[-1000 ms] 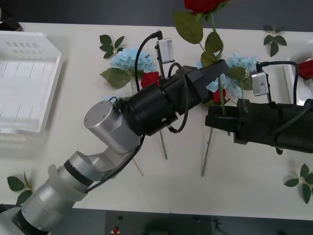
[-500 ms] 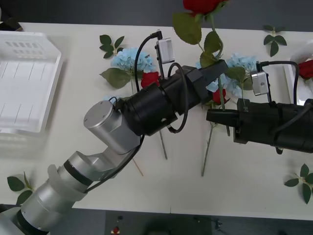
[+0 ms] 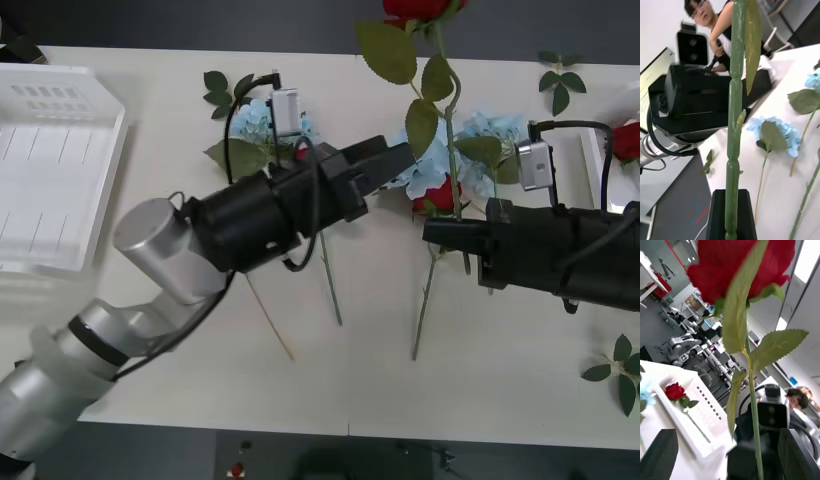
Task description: Put the red flowers into the right box and the blue flowers into the left box
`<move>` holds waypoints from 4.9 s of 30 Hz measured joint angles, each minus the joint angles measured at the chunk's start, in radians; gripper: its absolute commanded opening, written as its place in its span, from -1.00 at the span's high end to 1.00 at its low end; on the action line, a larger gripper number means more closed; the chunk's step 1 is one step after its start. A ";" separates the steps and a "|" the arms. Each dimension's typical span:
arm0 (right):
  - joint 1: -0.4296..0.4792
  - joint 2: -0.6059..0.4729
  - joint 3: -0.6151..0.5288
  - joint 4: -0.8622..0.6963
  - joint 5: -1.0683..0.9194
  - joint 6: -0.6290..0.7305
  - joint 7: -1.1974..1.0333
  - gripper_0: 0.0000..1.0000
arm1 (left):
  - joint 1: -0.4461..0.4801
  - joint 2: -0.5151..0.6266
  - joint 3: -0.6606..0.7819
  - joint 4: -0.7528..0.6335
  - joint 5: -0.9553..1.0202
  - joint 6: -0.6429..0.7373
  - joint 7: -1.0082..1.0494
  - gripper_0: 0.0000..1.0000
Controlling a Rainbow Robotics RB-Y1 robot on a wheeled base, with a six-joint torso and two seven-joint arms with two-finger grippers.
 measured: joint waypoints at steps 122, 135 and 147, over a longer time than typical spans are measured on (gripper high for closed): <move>-0.629 0.231 0.296 1.018 0.873 -0.221 -0.727 1.00 | -0.087 0.411 0.566 -0.317 -1.963 0.888 1.635 1.00; -0.630 0.231 0.295 1.020 0.791 -0.223 -0.727 1.00 | 0.124 0.605 0.659 -0.248 -1.970 0.670 1.627 0.71; -0.622 0.070 0.145 0.921 0.513 0.003 -0.727 1.00 | 0.184 0.605 0.669 -0.175 -1.928 0.562 1.606 -0.76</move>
